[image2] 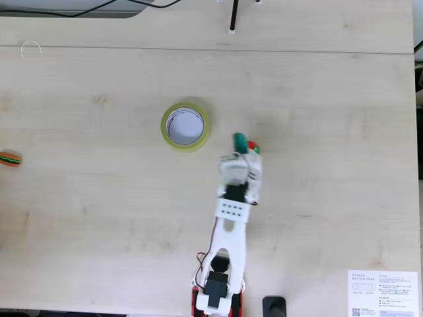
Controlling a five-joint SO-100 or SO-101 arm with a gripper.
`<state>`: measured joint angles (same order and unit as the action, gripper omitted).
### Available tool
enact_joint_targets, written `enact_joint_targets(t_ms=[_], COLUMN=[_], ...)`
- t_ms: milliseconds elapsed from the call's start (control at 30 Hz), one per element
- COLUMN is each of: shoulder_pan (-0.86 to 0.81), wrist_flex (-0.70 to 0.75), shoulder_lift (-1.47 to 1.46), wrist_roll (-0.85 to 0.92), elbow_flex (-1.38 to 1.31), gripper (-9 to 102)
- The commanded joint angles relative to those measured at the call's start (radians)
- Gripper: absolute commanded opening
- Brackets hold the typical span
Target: Grasp a cucumber and put it in the hole.
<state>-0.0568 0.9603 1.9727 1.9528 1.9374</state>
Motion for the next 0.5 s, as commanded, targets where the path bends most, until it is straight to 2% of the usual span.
enact_joint_targets(t_ms=[0, 133, 467], shoulder_pan=[0.071, 0.146, 0.236], wrist_flex=[-0.014, -0.083, -0.13], shoulder_lift=[0.029, -0.026, -0.204], wrist_roll=[-0.008, -0.009, -0.009], elbow_flex=[-0.095, -0.103, -0.192], gripper=[0, 0, 0])
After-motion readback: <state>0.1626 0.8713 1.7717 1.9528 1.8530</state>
